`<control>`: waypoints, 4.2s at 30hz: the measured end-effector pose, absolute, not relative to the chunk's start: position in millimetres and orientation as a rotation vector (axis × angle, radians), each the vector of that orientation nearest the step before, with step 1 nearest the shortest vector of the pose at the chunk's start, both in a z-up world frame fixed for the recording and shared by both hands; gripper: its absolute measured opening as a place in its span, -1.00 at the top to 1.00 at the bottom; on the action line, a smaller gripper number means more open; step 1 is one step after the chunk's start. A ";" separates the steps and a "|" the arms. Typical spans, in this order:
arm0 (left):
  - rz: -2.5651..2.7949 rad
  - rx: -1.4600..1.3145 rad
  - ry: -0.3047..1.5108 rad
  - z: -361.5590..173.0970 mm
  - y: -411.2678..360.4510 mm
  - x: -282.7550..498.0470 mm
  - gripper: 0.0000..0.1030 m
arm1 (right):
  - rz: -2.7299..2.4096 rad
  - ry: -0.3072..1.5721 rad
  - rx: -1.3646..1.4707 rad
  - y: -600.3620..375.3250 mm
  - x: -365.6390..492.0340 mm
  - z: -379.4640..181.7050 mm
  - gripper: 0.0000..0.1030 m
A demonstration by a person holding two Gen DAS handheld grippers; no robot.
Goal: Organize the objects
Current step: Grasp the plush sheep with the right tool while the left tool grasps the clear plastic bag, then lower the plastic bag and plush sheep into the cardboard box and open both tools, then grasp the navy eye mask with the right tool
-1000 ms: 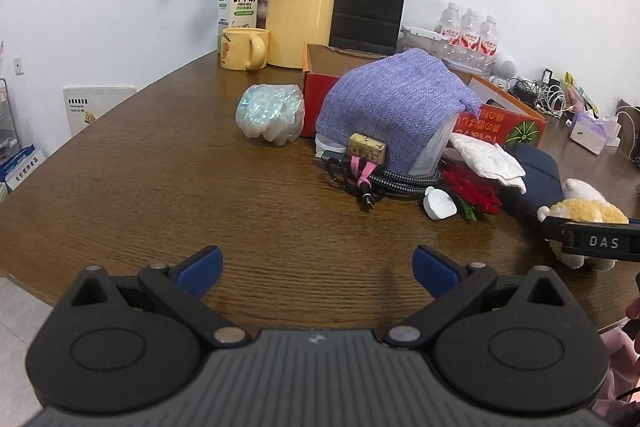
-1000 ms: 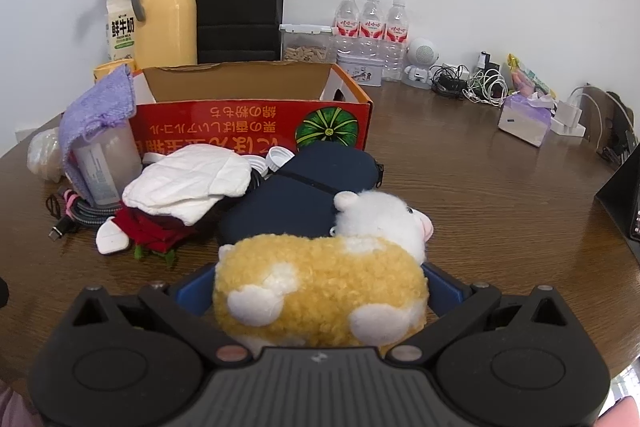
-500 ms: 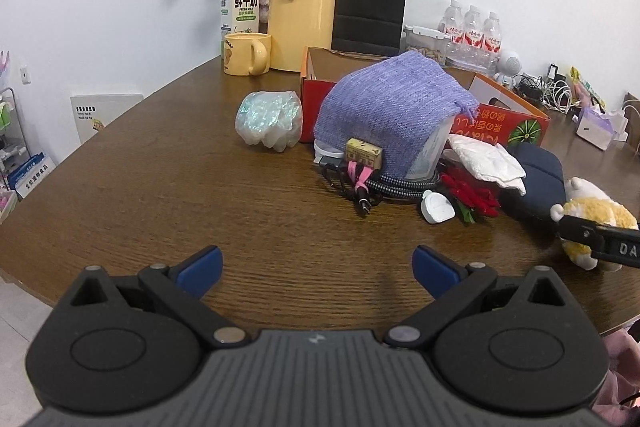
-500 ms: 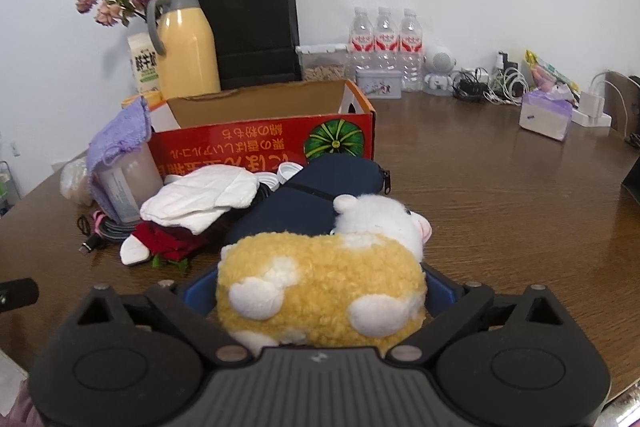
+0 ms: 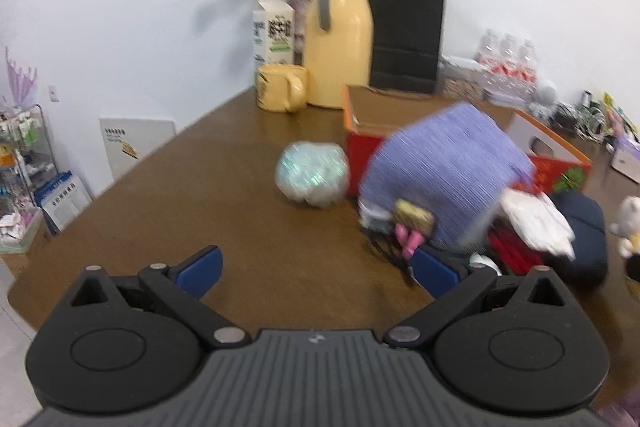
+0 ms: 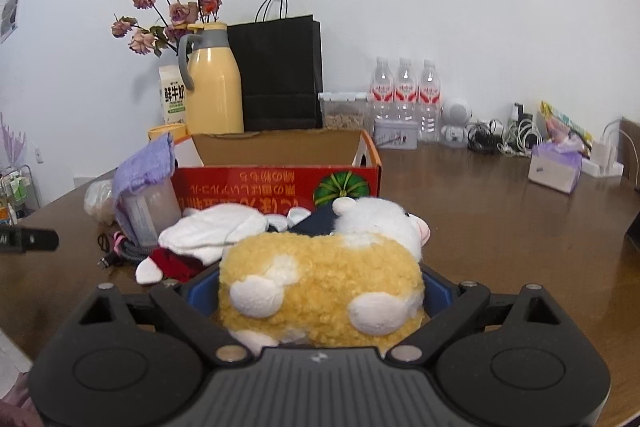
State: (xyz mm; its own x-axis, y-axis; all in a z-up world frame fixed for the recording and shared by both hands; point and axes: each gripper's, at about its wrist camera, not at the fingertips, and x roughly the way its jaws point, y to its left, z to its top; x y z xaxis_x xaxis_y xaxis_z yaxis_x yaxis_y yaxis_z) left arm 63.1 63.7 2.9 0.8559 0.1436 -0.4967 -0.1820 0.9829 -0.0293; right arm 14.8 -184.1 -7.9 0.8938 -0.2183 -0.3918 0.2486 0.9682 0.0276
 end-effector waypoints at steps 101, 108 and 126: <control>-0.037 0.062 0.650 68.3 -2.3 339.5 -1.00 | -0.141 0.519 0.050 -249.0 279.9 41.8 -1.00; -0.037 0.046 0.597 87.6 3.1 303.4 -1.00 | -0.146 0.466 0.032 -239.3 249.5 61.3 -1.00; -0.025 0.028 0.455 95.1 17.1 170.4 -1.00 | -0.154 0.350 0.003 -205.0 124.0 81.7 -1.00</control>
State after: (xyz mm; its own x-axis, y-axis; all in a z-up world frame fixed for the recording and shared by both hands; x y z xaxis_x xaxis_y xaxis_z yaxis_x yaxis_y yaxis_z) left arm 170.4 17.1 95.1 0.8978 -0.0180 -0.4400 0.0305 0.9993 0.0214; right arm 124.0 -205.0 81.7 0.9279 -0.1494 -0.3417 0.1504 0.9883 -0.0238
